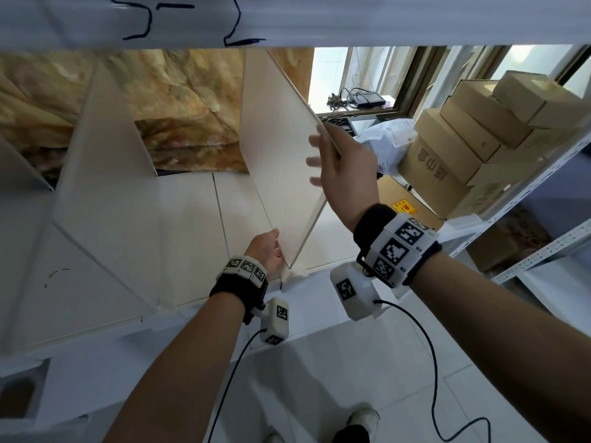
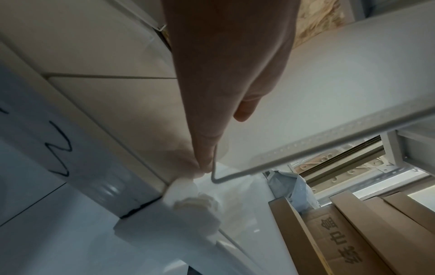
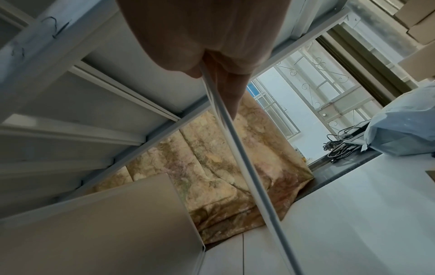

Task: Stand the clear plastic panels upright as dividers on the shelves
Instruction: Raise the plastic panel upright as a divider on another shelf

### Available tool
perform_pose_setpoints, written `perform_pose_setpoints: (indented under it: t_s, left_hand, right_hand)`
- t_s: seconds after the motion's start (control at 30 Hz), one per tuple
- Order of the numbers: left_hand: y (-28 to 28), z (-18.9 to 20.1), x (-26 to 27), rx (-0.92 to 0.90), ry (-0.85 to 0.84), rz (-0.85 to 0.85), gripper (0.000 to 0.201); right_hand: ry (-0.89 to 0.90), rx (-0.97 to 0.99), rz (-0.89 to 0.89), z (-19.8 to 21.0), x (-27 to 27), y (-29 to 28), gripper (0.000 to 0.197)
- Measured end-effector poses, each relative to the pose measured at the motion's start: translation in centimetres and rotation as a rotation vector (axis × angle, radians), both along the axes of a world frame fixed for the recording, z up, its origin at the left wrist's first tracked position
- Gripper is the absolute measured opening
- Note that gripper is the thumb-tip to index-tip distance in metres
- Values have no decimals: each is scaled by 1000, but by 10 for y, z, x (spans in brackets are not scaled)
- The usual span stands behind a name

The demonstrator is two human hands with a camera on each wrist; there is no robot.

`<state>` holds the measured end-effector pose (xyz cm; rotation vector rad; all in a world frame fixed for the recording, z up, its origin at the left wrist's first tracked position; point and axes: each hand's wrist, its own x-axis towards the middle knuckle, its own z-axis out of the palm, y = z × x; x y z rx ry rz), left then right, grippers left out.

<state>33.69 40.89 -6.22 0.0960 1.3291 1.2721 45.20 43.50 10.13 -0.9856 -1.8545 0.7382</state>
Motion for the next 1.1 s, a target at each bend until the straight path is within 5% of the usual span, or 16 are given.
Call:
perform_pose_setpoints:
  t_s: [0.33, 0.53, 0.73, 1.1]
  left_hand:
    - [1, -3, 7, 29, -66, 13, 37]
    - [2, -10, 7, 41, -10, -35, 18]
    - [2, -18, 6, 62, 104, -124, 44]
    - [-3, -27, 9, 103, 53, -14, 52]
  right_hand:
    - [-19, 52, -6, -6, 1, 2, 33]
    - [-91, 97, 5, -7, -1, -2, 40]
    - [-119, 115, 5, -7, -2, -5, 39]
    - [-124, 102, 5, -7, -1, -8, 46]
